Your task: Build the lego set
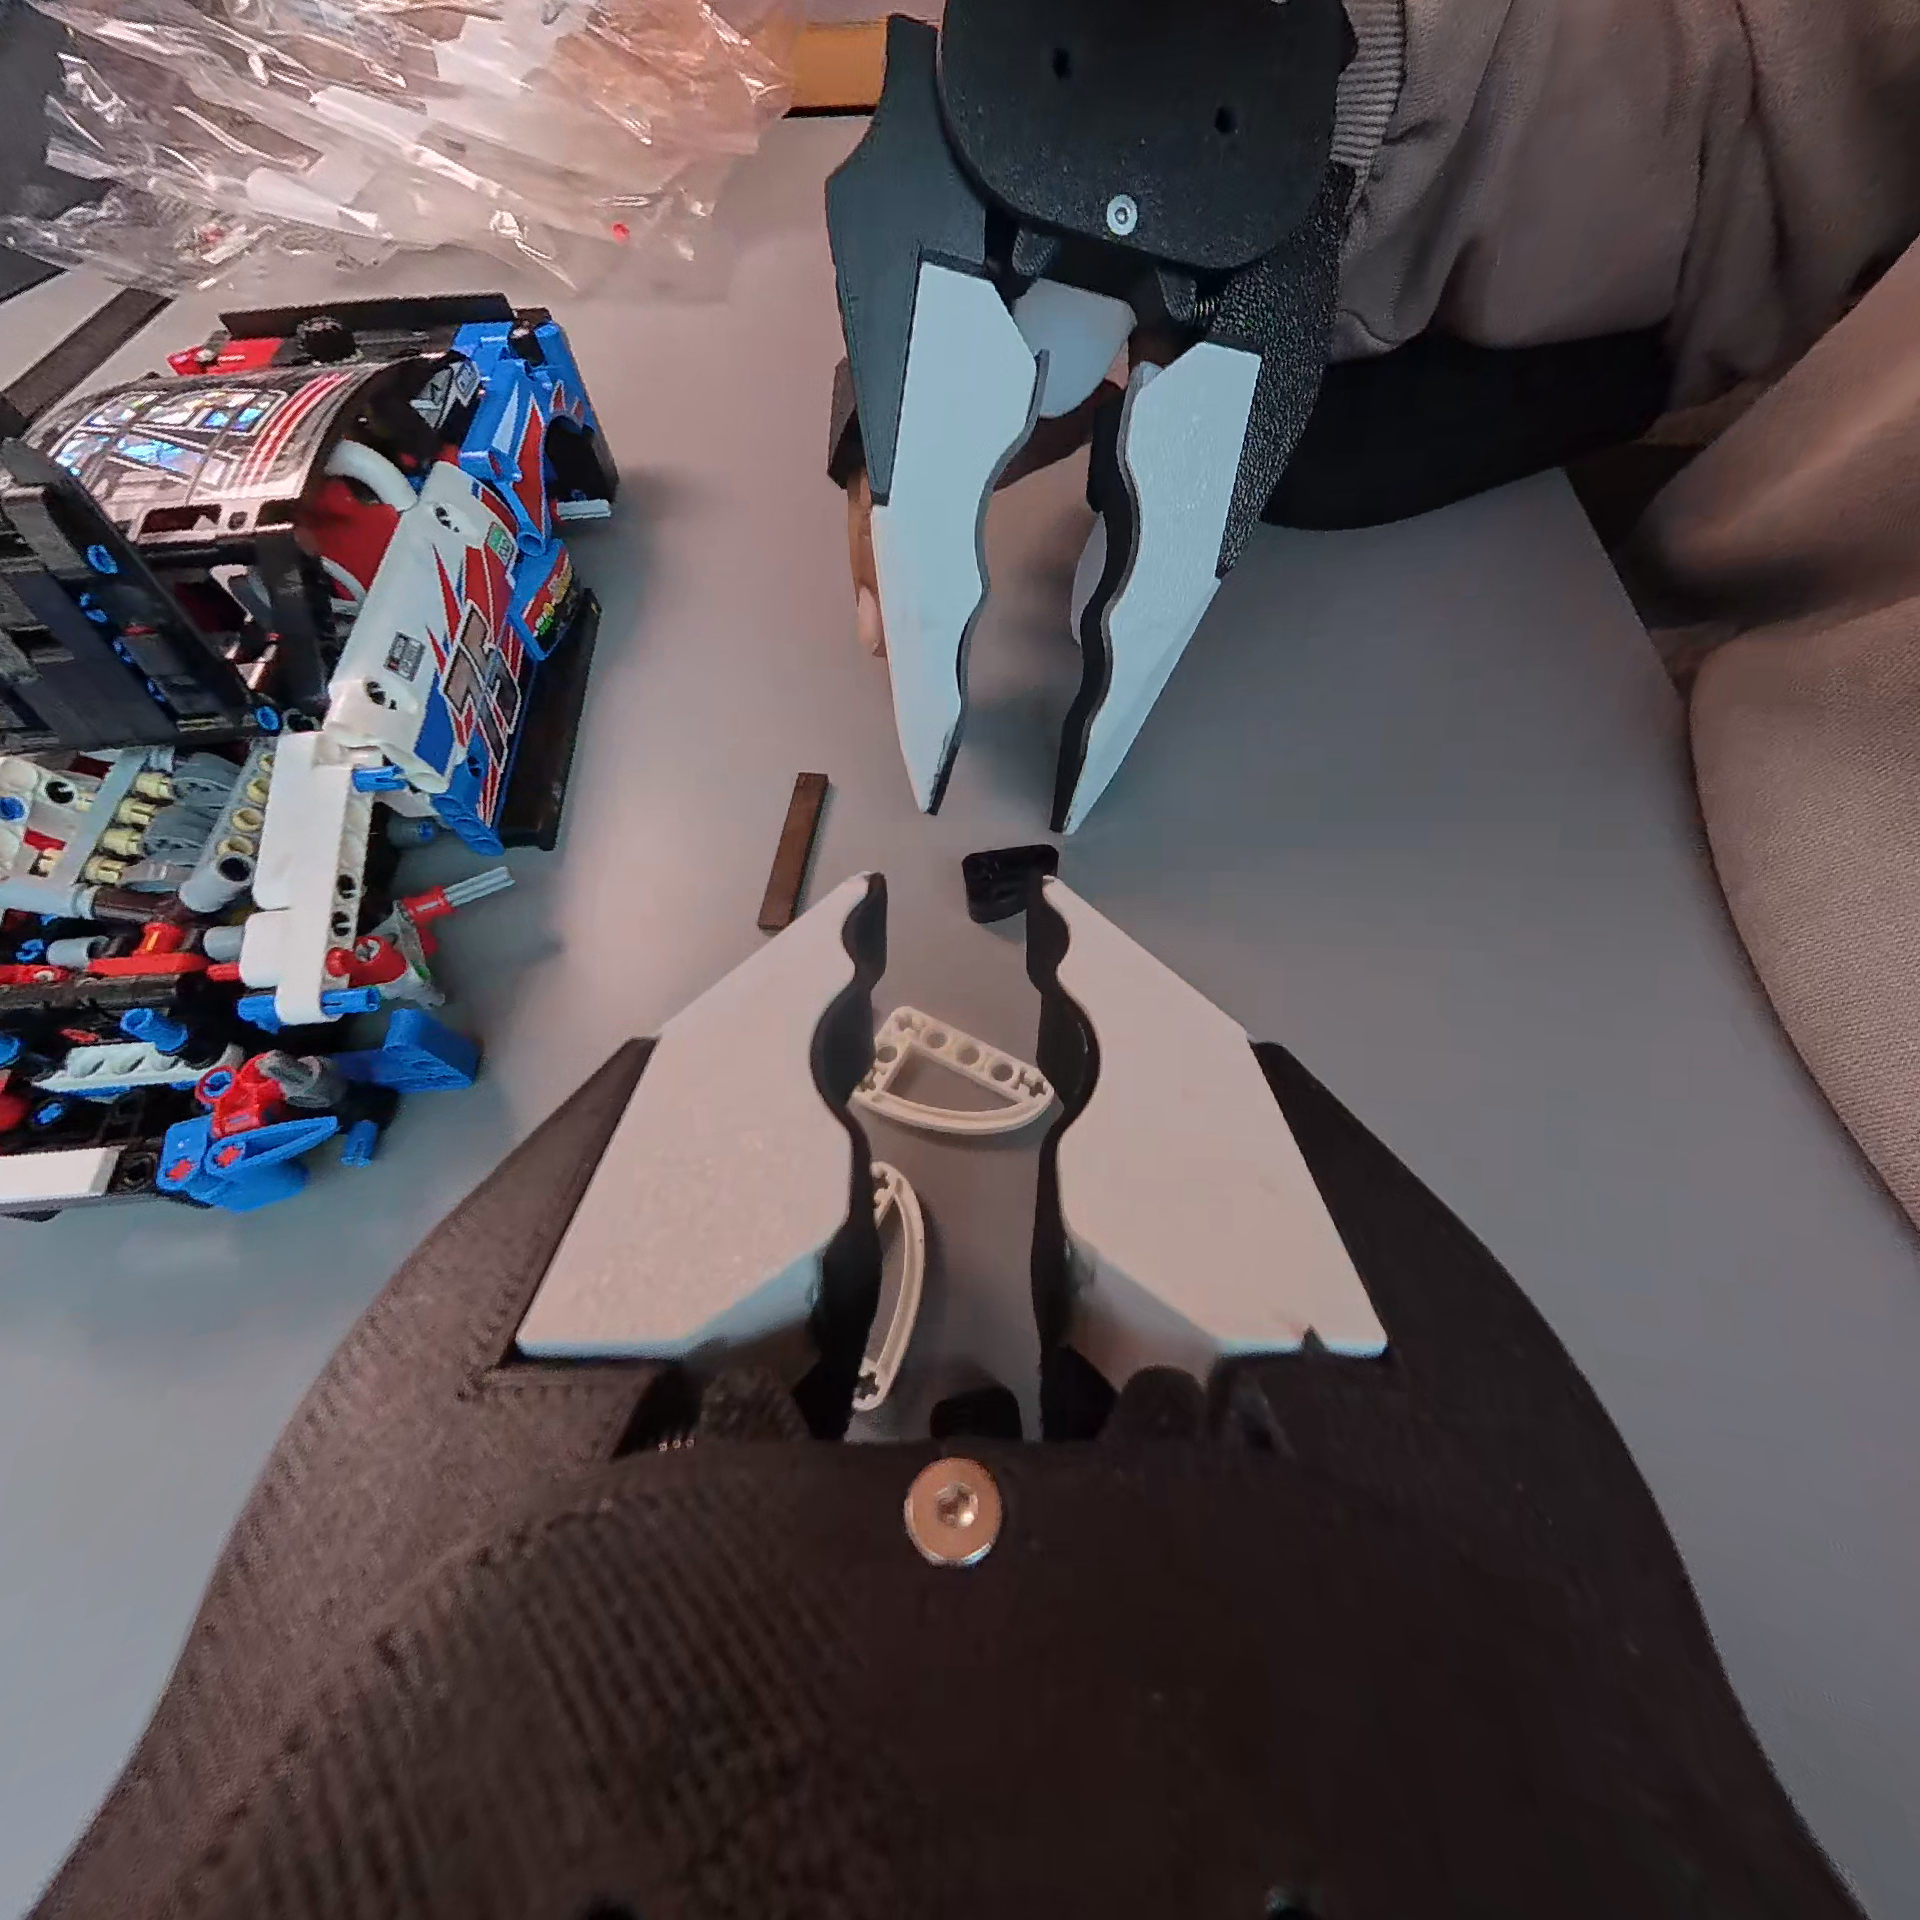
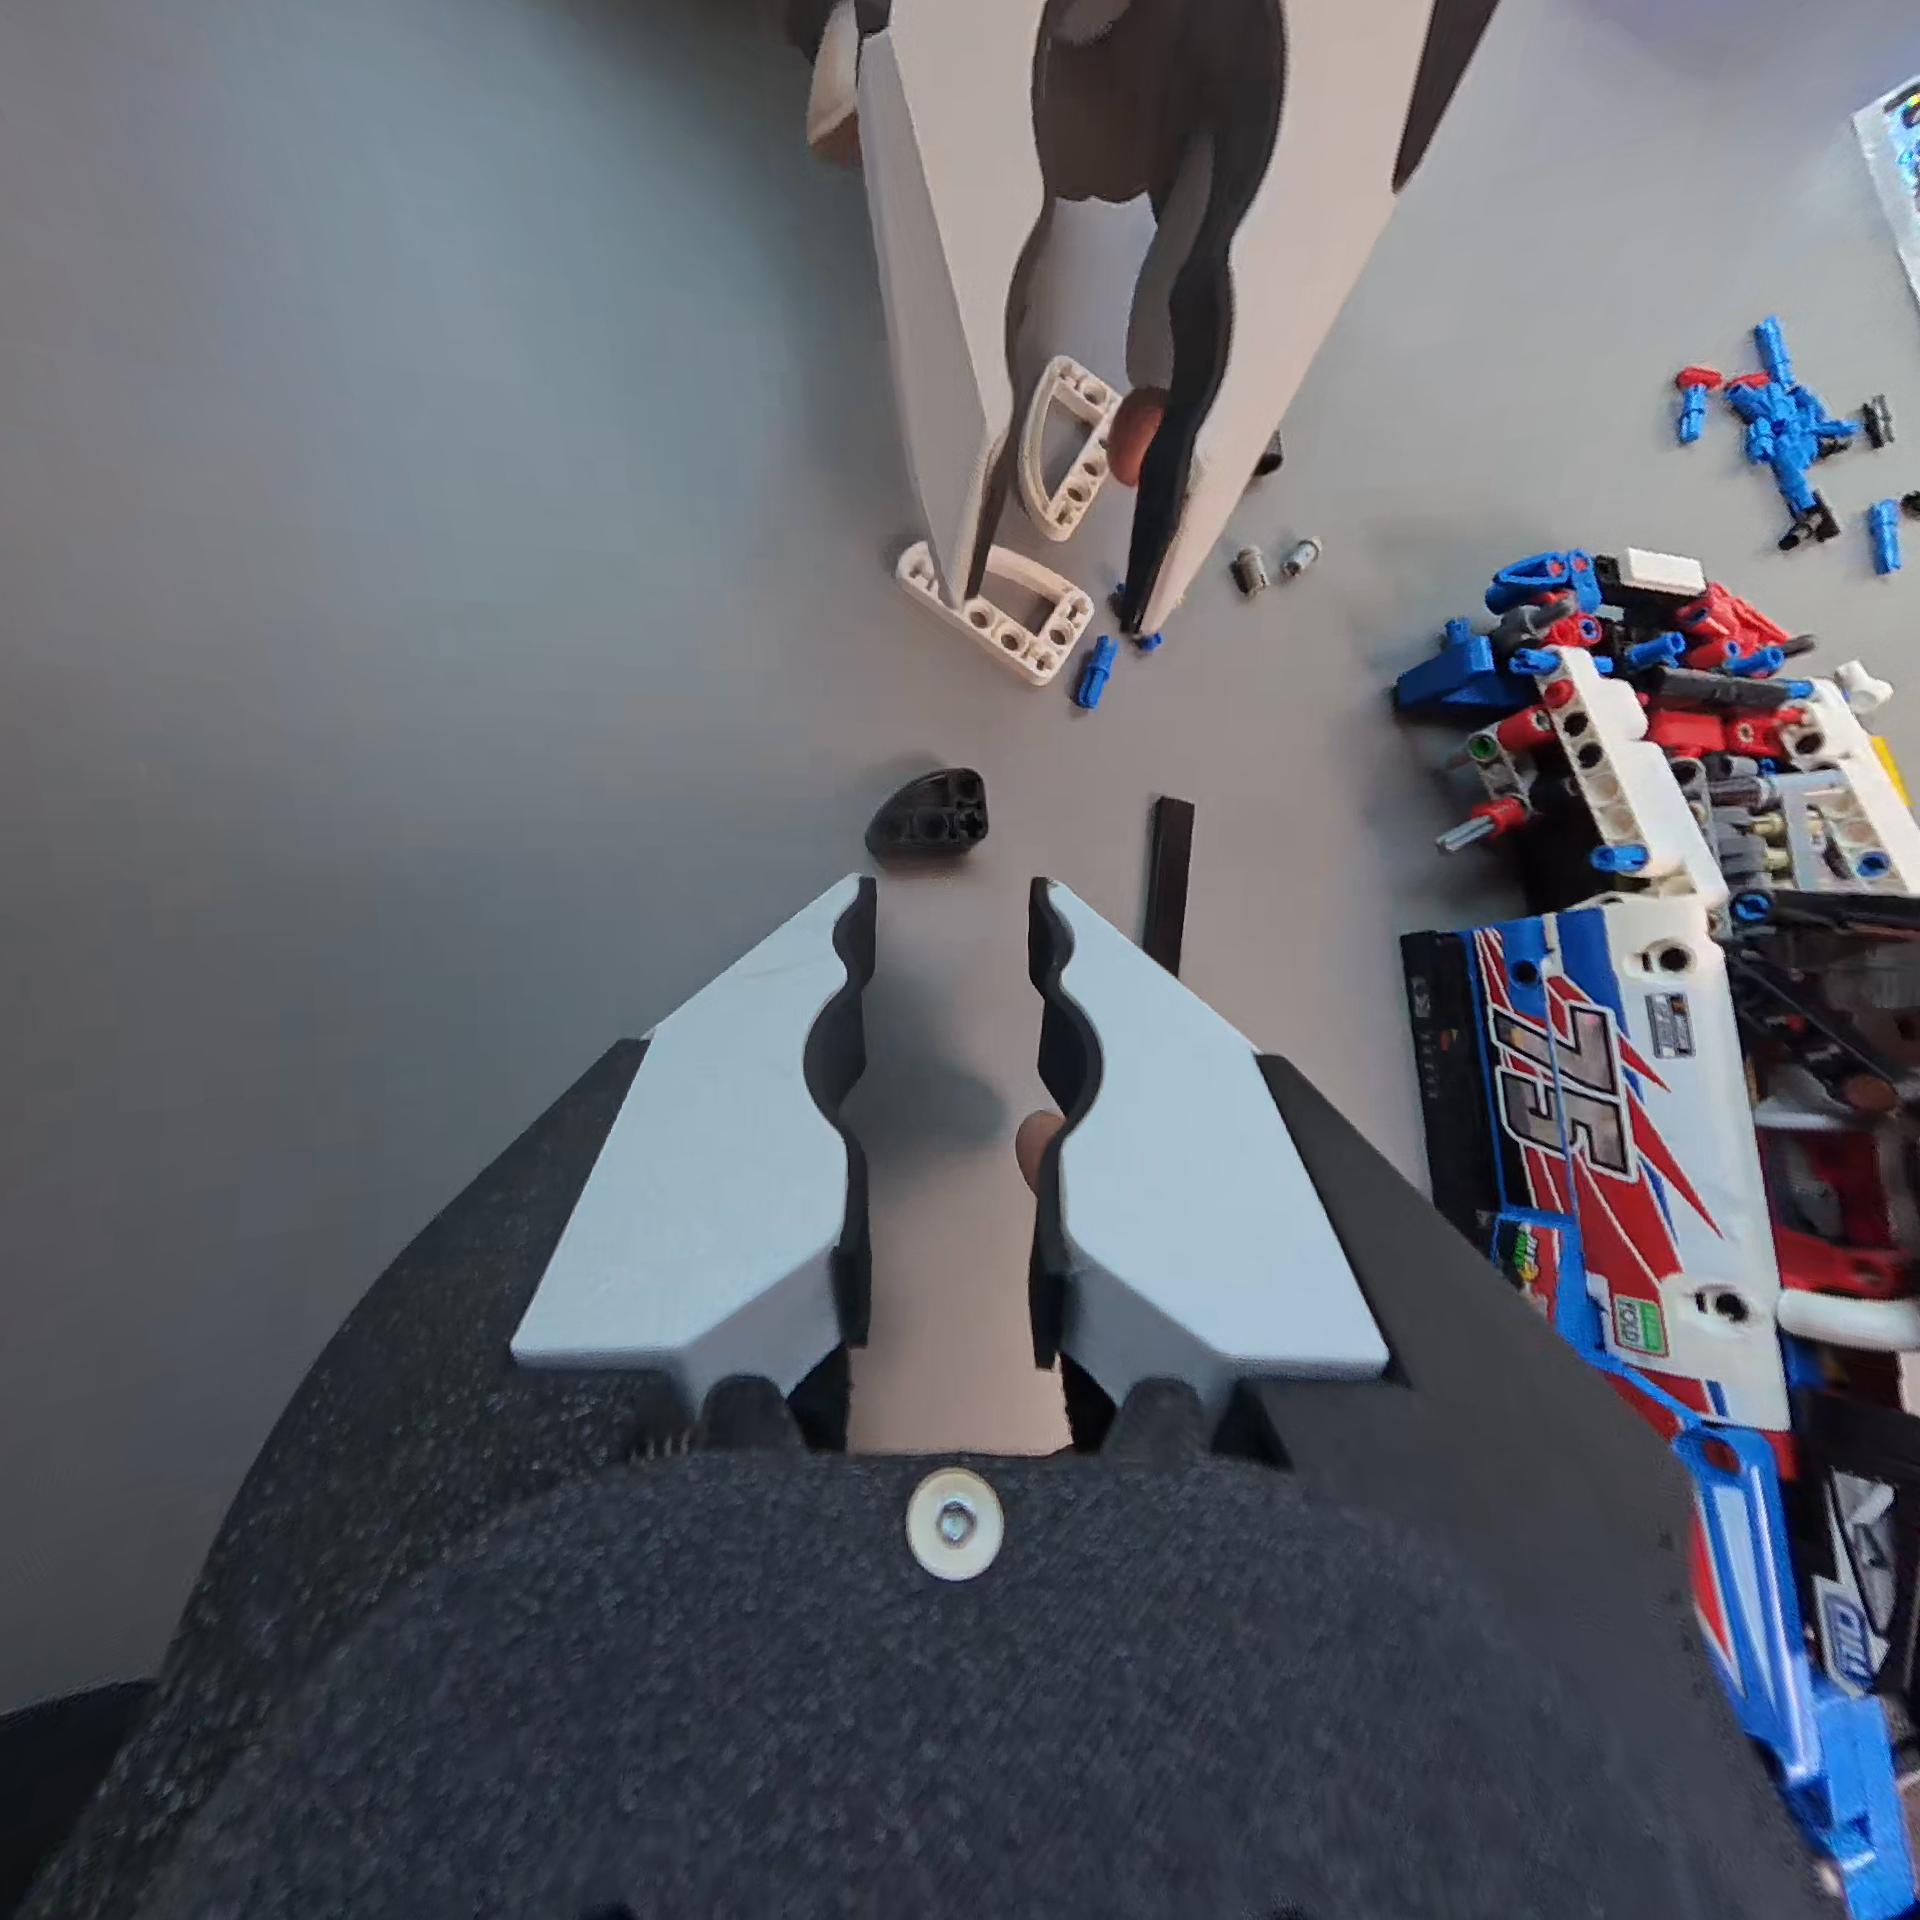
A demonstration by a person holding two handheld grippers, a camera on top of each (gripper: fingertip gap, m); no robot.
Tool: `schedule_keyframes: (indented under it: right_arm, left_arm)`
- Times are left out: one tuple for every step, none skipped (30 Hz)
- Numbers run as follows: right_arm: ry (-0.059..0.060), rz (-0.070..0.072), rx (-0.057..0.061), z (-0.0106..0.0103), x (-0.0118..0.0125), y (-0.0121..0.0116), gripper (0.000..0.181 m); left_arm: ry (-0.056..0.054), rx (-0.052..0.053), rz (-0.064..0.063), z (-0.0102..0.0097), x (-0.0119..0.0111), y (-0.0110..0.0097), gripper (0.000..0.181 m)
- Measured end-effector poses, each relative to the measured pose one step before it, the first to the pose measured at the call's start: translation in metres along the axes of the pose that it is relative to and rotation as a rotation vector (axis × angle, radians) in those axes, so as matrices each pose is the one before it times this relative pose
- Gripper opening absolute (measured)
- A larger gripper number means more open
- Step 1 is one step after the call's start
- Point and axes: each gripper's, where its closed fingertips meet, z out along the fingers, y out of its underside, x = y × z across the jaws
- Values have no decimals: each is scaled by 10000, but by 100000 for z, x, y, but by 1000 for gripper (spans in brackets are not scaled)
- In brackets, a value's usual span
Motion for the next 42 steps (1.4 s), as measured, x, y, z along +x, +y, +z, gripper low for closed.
schedule_keyframes:
  right_arm:
    - [109, 186, -43, -119, 336, 365, 26]
    - [152, 173, -138, -53, 437, 545, 25]
    - [107, 151, 32, -101, 387, 329, 24]
    - [-37, 166, 142, -143, 186, 134, 23]
    - [-36, 218, 161, -154, 206, 43, 21]
    - [-55, 200, 163, -159, 121, -45, 21]
    - [-89, 147, 166, -146, -11, -147, 21]
    - [-120, 93, 159, -114, -181, -232, 21]
    - [-141, 39, 133, -27, -321, -298, 21]
    - [-143, -22, 80, 61, -409, -258, 21]
    - [-82, -70, -15, 180, -348, -141, 21]
    - [0, -91, -120, 258, -201, 5, 21]
    - [17, -86, -157, 280, -139, 109, 21]
    - [26, -55, -112, 248, -79, 76, 21]
    - [74, -28, 1, 145, 51, -81, 21]
    - [43, 24, 38, 62, 53, -145, 20]
    - [58, 54, -15, 52, 127, -47, 20]
    - [87, 8, -14, 64, 161, -13, 20]
    - [68, -25, -26, 102, 94, 12, 20]
    - [40, -36, -31, 85, 27, -9, 20]
    - [24, -48, 0, 54, -41, -103, 20]
    - [4, -49, 0, 61, -108, -110, 20]
    - [14, -78, -4, 117, -128, -110, 20]
    - [35, -103, -8, 112, -111, -115, 20]
    - [4, -89, -12, 105, -138, -115, 20]
    - [-15, -39, 3, 59, -122, -110, 20]
    - [-29, 3, 17, 40, -94, -87, 21]
    - [-13, 14, 26, 3, -53, -59, 21]
    - [2, 16, 23, 0, -2, -28, 21]
    - [5, 9, 10, 7, -7, -2, 21]
    - [-2, 2, -1, -6, -17, 2, 21]
    - [-20, 10, -13, -11, -58, -3, 22]
    - [-30, 22, -46, -8, -93, 11, 24]
    - [-8, 80, -142, 2, -62, 80, 26]
    - [-2, 121, -171, 11, -72, 43, 29]
    - [-12, 119, -104, 20, -113, -98, 36]
    - [39, 105, -76, 53, -47, -129, 39]
    - [108, 82, -56, 109, 57, -131, 41]
    - [117, 84, -23, 132, 90, -93, 41]
    - [54, 138, 15, 126, 35, -101, 41]
    - [-22, 142, 22, 89, -36, -68, 40]
    - [-24, 78, 31, 61, -10, -32, 39]
  left_arm:
    - [-72, -20, 12, -144, -172, 51, 24]
    - [-97, -27, 58, -119, -153, 53, 24]
    - [-102, -28, 70, -74, -152, 41, 23]
    - [-69, -29, 54, -18, -76, 45, 22]
    - [5, -43, 37, 18, 31, 64, 22]
    - [28, -59, 36, 79, 81, 92, 22]
    - [10, -78, 58, 98, 66, 132, 22]
    - [24, -106, 72, 117, 98, 170, 22]
    - [32, -116, 75, 113, 120, 178, 22]
    - [29, -93, 88, 101, 138, 133, 22]
    - [34, -64, 88, 76, 135, 71, 22]
    - [24, -44, 62, 77, 97, 42, 22]
    - [36, -46, 34, 58, 100, 47, 21]
    - [48, -56, 23, 64, 104, 78, 21]
    - [40, -61, 31, 73, 93, 89, 20]
    - [27, -57, 42, 57, 81, 68, 19]
    - [35, -45, 39, 71, 90, 36, 19]
    - [52, -46, 25, 78, 128, 31, 18]
    - [38, -66, 25, 94, 110, 62, 18]
    - [-4, -91, 42, 100, 40, 92, 18]
    - [-19, -103, 48, 109, 21, 118, 17]
    - [-6, -75, 46, 80, 38, 87, 17]
    - [-13, -20, 38, 29, 24, 11, 17]
    - [-21, 14, 11, 2, -16, -30, 16]
    - [-19, 18, -16, -14, -30, -17, 16]
    - [-25, 20, -31, -36, -62, -22, 16]
    - [-31, 13, -32, -41, -63, 12, 17]
    - [-34, -5, -19, -27, -61, 28, 17]
    - [-25, -23, -1, -29, -33, 52, 17]
    - [-24, -23, 19, 0, -18, 40, 17]
    - [-33, -8, 34, -2, -11, 11, 17]
    - [-53, -5, 34, 10, -52, -10, 17]
    - [-79, -22, 17, 27, -110, 22, 16]
    - [-72, -40, -2, 10, -113, 55, 16]
    - [-50, -30, -14, 13, -103, 63, 16]
    - [-44, 3, -17, -17, -98, 19, 16]
    - [-40, 27, -19, -46, -90, -31, 16]
    - [-27, 29, -23, -35, -88, -38, 16]
    - [-9, 15, -20, -32, -48, -6, 15]
    - [-7, -1, -6, 1, -31, 17, 15]
    - [-13, -7, 15, -4, -19, 20, 15]
    - [-2, -6, 21, 7, 24, 5, 15]
